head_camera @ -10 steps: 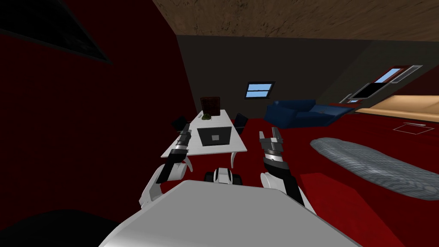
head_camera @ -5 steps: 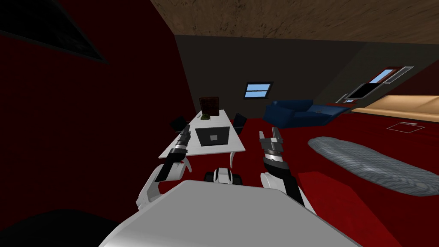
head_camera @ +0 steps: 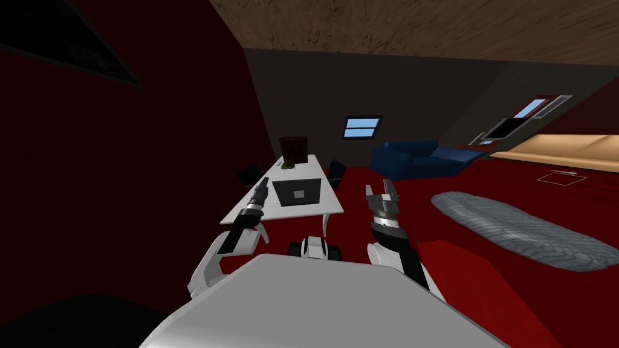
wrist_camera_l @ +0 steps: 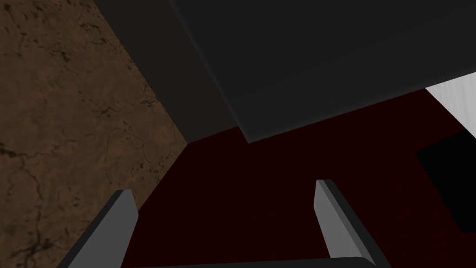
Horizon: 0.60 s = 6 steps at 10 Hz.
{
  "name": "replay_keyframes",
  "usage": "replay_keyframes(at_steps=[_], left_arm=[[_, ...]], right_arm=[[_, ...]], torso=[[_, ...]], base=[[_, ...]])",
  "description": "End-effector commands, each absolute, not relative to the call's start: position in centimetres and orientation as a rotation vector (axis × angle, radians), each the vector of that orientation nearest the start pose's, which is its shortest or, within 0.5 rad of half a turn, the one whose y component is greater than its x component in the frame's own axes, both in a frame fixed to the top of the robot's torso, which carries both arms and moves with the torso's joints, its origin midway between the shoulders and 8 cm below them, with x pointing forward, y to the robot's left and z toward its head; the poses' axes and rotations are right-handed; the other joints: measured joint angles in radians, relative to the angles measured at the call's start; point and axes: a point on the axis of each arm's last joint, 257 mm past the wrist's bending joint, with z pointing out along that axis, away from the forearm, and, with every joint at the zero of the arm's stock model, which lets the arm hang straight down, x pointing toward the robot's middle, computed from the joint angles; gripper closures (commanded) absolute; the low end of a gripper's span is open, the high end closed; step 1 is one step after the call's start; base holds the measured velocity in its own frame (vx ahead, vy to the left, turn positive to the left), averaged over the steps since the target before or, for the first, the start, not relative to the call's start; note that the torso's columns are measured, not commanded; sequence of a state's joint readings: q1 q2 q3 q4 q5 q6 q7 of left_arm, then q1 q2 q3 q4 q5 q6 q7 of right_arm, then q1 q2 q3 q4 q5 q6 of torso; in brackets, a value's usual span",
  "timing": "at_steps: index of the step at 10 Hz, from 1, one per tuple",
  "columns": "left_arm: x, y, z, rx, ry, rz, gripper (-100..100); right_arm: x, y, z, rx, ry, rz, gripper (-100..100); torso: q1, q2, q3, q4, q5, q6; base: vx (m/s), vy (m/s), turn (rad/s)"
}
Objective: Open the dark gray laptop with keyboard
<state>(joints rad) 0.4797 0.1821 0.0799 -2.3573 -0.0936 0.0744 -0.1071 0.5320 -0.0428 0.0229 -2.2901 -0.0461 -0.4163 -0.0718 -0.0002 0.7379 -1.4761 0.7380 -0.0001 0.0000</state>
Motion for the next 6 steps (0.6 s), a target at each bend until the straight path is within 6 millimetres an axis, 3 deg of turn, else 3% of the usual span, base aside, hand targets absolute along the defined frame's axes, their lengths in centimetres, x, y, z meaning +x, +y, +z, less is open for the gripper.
replay_keyframes(at_steps=[1, 6], left_arm=[[40.1, 32.2, -6.2, -0.798, 1.161, -0.828, -100], [40.2, 33.6, -8.1, -0.816, 1.259, -0.722, -100]], right_arm=[[35.4, -27.8, 0.1, 0.775, 0.670, 1.385, 0], [35.4, -27.8, 0.1, 0.775, 0.670, 1.385, 0]], torso=[[0.000, 0.000, 0.000, 0.000, 0.000, 0.000], [0.000, 0.000, 0.000, 0.000, 0.000, 0.000]], base=[[0.000, -0.034, -0.025], [0.003, -0.035, -0.025]])
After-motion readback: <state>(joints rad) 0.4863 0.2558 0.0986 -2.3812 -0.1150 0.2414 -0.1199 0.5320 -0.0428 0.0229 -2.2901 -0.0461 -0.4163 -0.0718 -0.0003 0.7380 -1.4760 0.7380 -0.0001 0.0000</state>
